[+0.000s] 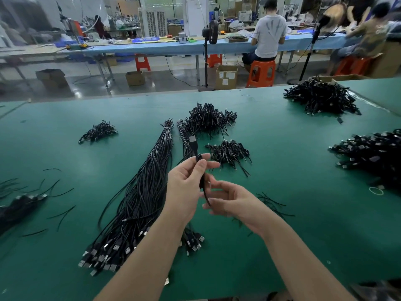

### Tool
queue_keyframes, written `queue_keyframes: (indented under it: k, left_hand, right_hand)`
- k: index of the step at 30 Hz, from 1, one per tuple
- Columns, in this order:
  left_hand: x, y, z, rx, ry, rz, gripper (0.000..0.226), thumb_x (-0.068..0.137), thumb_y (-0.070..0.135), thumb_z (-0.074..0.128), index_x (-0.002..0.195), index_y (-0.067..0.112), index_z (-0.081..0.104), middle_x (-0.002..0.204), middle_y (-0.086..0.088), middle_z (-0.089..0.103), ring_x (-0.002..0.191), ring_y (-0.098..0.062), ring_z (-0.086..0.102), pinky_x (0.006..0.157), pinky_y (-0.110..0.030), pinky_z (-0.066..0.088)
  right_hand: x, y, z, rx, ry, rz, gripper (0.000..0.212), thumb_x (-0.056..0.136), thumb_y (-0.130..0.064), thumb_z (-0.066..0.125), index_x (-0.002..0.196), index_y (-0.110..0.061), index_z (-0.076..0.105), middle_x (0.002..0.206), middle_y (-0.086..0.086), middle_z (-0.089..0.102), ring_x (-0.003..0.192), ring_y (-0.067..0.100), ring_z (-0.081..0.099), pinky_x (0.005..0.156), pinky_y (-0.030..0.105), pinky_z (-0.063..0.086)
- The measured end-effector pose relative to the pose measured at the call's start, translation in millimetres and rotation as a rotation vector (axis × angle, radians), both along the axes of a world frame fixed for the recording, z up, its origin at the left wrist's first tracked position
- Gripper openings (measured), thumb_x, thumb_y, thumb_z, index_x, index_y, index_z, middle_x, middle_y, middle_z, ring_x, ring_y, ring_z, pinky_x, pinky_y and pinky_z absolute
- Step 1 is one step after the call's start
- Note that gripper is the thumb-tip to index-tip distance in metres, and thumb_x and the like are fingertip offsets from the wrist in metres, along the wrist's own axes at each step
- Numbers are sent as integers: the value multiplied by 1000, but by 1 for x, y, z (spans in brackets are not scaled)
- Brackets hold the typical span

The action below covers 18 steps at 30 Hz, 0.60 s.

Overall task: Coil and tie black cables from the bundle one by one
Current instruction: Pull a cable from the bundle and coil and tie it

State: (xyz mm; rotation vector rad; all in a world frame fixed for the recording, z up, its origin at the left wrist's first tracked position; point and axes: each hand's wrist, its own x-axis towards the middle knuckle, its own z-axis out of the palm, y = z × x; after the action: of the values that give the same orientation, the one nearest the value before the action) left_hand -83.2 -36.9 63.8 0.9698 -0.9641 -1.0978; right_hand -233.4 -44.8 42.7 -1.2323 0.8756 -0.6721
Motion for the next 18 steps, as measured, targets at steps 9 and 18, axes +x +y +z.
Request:
queue_keyframes:
  k: [9,18]
  left_hand:
    - [-2,2,-2,-2,-34,-57,26,103,4,50,97,14,73,90,-14,76,82,-27,76,68,-34,62]
    - [9,-2,-5,-45,-5,-66,22,100,13,52,100,17,74,97,-19,75,94,-37,74,81,-40,62]
  right_hand:
    - [0,-20,12,-72,-140,220,73,89,6,64,146,-33,42,130,7,65,124,27,61,109,46,46]
    - [-3,-26,11,80,-299,52,46,96,5,50,140,-10,52,97,-5,71,105,16,65,101,38,50]
